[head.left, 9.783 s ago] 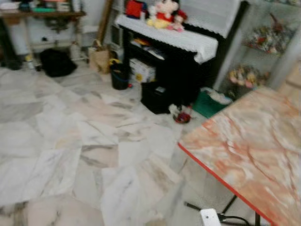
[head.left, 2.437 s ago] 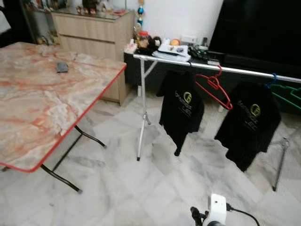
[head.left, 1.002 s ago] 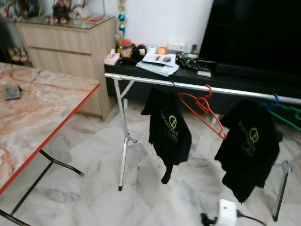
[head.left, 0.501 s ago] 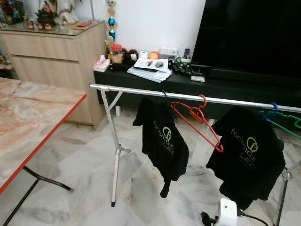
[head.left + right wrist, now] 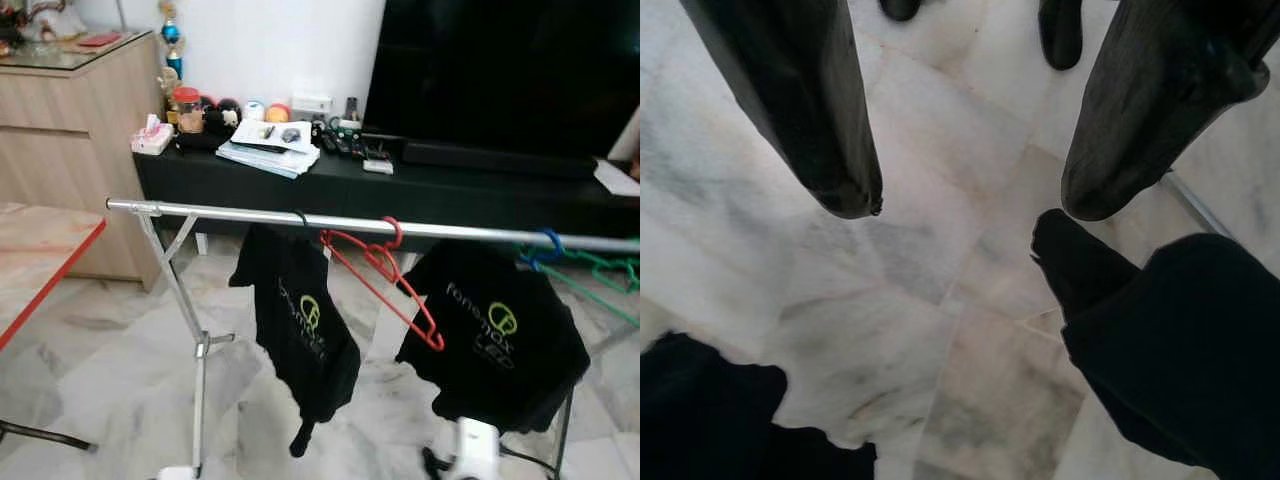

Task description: Hang hanger

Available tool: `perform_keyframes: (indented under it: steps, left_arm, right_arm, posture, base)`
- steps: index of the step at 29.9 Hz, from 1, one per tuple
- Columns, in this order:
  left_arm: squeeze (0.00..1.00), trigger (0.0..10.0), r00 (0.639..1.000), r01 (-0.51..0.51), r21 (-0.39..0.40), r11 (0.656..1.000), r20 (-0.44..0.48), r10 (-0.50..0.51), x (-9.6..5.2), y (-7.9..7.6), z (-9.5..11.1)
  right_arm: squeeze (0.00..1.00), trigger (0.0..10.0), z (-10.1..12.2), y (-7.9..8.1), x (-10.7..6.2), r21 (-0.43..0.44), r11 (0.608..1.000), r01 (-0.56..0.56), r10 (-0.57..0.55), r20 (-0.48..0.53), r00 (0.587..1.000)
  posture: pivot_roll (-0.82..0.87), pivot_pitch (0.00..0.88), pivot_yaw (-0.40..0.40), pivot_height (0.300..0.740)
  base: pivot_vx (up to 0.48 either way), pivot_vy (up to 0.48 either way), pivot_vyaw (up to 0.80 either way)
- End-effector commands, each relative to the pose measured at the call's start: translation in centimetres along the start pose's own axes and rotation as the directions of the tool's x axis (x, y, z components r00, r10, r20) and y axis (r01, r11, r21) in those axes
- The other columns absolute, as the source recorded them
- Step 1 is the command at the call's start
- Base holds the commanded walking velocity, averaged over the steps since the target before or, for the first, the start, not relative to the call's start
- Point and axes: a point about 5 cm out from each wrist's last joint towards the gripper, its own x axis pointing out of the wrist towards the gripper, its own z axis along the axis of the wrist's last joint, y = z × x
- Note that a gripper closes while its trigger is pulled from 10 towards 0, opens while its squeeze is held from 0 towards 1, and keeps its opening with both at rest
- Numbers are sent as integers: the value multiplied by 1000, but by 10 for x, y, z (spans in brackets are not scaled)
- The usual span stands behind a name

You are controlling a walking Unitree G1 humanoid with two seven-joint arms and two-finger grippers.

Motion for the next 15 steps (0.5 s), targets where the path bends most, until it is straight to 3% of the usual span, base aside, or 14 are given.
perform_keyframes:
  steps: [1,5,6,8,15]
  left_arm:
    - [0,10000,999,35,-6,999,-2,-35,2,-17,5]
    - [0,10000,998,56,-4,998,12,-56,3,-41,17]
    - [0,10000,999,46,-10,999,4,-46,2,-28,7]
    - [0,10000,999,40,-15,999,-1,-40,1,-20,0]
    - [0,10000,999,40,-16,999,0,-40,1,-22,0]
  right_arm:
    - [0,10000,-1,-16,-3,2,999,43,-43,-4,999]
    - [0,10000,0,-16,-3,1,999,42,-42,-3,999]
    - [0,10000,0,-16,-3,-1,999,43,-43,-3,999]
    - [0,10000,0,-16,-3,-1,999,43,-43,-3,999]
    - [0,10000,0,-16,-3,-4,999,41,-41,-3,999]
  posture:
    - [171,24,-47,740]
    - [172,27,-48,740]
    - [173,29,-50,740]
    - [173,29,-50,740]
    - [175,32,-53,740]
  base:
    - [326,0,0]
    - [326,0,0]
    - [304,0,0]
    - [298,0,0]
    - [284,0,0]
